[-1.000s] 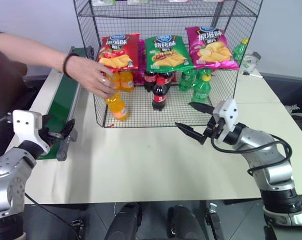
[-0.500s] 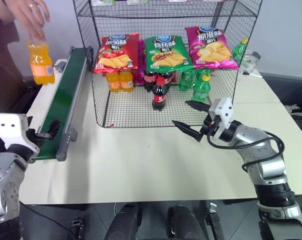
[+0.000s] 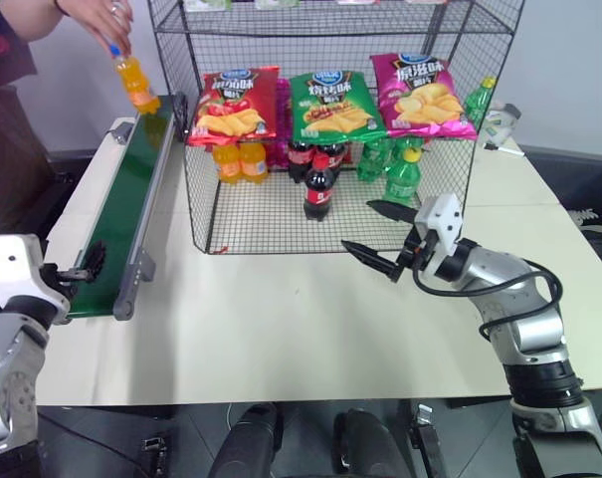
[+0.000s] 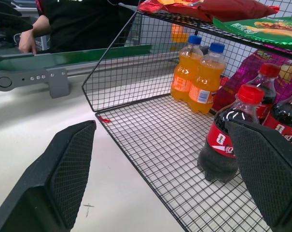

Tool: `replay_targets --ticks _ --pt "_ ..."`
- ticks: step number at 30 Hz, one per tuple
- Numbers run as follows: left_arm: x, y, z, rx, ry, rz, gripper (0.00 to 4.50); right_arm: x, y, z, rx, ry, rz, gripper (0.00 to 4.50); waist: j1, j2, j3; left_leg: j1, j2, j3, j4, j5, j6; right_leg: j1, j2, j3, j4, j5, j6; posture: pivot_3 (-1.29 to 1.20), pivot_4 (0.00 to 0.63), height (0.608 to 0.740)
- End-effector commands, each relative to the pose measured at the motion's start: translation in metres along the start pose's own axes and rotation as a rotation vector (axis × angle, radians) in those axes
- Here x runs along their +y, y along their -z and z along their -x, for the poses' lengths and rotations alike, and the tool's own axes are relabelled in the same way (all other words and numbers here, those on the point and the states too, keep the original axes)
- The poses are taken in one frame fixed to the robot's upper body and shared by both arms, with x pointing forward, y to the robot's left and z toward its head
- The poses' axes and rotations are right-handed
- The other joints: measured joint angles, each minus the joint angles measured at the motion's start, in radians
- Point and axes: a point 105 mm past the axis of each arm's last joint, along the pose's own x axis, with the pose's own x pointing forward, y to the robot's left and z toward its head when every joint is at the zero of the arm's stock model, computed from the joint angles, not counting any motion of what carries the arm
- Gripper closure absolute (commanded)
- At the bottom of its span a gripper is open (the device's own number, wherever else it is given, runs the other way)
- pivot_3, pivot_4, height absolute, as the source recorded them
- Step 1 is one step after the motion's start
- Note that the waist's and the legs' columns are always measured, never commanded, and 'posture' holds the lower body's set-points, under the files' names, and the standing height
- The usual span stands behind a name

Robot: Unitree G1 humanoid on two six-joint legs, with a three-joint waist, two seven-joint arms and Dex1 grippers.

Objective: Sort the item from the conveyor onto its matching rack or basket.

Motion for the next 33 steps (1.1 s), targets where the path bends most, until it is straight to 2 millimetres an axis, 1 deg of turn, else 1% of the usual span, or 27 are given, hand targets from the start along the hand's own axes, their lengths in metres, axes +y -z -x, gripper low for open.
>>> replay_targets --ticks 1,8,11,18,33 --pt "0.002 -0.012 -0.002 -0.049 -0.011 -0.006 0.05 -0.003 -0.010 0.001 -0.040 0.012 0.035 0.00 0.000 0.000 0.000 0.000 0.000 0.000 0.000 0.000 0.000 0.000 0.000 0.000 0.000 0.000 0.000 0.00 0.150 0.740" --pt "0.000 -0.025 -0.006 -0.114 0.002 0.000 0.05 -0.004 -0.010 0.002 -0.039 0.016 0.039 0.00 0.000 0.000 0.000 0.000 0.000 0.000 0.000 0.000 0.000 0.000 0.000 0.000 0.000 0.000 0.000 0.00 0.150 0.740" --pt "-0.001 -0.027 -0.006 -0.125 0.013 0.007 0.05 -0.003 -0.012 0.000 -0.040 0.013 0.043 0.00 0.000 0.000 0.000 0.000 0.000 0.000 0.000 0.000 0.000 0.000 0.000 0.000 0.000 0.000 0.000 0.00 0.150 0.740" --pt "-0.002 -0.027 -0.006 -0.129 0.015 0.015 0.05 -0.001 -0.018 -0.005 -0.044 0.005 0.047 0.00 0.000 0.000 0.000 0.000 0.000 0.000 0.000 0.000 0.000 0.000 0.000 0.000 0.000 0.000 0.000 0.00 0.150 0.740" --pt "-0.002 -0.023 -0.007 -0.128 0.008 0.011 0.05 -0.002 -0.019 -0.004 -0.046 0.007 0.048 0.00 0.000 0.000 0.000 0.000 0.000 0.000 0.000 0.000 0.000 0.000 0.000 0.000 0.000 0.000 0.000 0.00 0.150 0.740"
